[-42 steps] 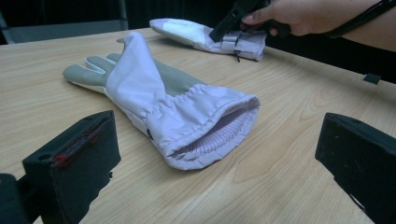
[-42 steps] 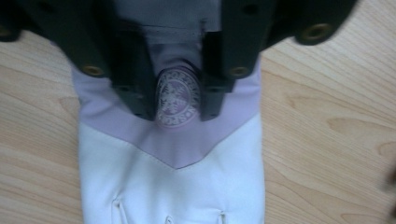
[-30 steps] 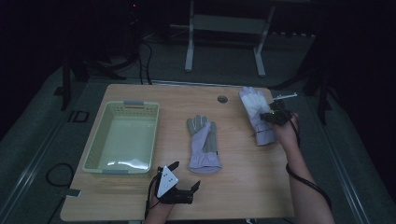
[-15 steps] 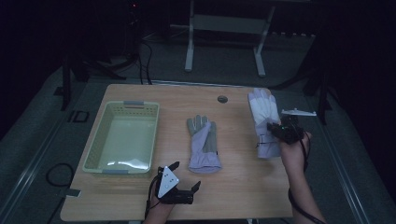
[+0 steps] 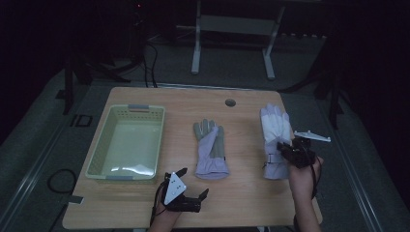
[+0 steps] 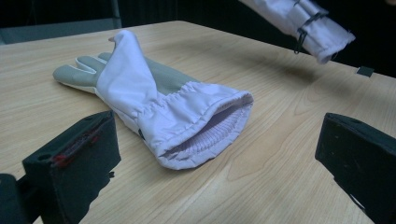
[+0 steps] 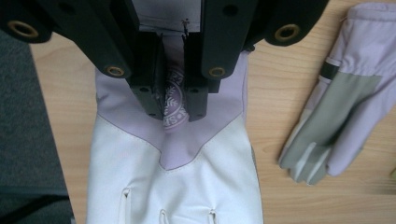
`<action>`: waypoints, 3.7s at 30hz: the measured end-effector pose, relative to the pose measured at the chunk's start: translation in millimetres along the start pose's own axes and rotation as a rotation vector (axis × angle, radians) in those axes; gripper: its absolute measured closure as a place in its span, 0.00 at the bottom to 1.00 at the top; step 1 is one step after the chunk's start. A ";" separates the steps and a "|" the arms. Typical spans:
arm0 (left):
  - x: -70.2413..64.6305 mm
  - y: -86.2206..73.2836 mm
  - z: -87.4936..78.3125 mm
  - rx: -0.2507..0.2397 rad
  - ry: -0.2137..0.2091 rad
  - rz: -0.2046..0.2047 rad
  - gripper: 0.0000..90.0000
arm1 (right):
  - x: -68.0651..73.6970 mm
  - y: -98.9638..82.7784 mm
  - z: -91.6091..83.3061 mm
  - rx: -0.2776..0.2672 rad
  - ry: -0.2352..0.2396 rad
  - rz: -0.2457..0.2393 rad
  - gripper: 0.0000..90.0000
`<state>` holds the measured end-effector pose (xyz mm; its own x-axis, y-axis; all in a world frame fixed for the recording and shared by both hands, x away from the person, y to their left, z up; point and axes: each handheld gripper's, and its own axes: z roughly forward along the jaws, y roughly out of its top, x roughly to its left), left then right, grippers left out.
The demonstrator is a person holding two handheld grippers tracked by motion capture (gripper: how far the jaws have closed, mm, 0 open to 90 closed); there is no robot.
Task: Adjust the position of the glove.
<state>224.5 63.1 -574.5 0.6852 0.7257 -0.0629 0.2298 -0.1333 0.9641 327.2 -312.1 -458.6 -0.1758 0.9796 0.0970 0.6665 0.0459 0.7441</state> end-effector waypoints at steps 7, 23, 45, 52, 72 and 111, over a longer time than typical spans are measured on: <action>0.4 0.0 0.0 0.000 -0.009 0.002 0.00 | -4.0 -10.2 31.5 0.053 -0.035 0.016 0.89; 2.2 -0.3 -0.7 -0.008 -0.026 -0.013 0.00 | -4.8 -23.0 80.8 0.124 -0.045 0.006 0.82; 2.7 -0.2 -0.3 -0.007 -0.019 -0.023 0.00 | -35.7 4.0 50.7 0.078 0.163 -0.297 0.59; 2.2 -0.3 -0.5 -0.010 -0.011 -0.024 0.00 | -36.1 -5.0 71.2 0.116 0.176 -0.311 0.59; 2.8 -0.6 -1.2 -0.014 -0.006 -0.034 0.00 | -37.1 -22.6 75.5 0.114 0.150 -0.167 0.88; 3.1 -0.5 -1.0 -0.014 -0.007 -0.033 0.00 | 92.8 52.6 -17.5 -0.102 0.235 -0.189 0.89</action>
<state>225.8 66.1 -574.9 0.6821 0.7249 -0.0964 0.2428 -0.1001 0.9649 333.2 -222.2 -399.0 -0.4601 0.8831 0.0925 0.5322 0.1909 0.8248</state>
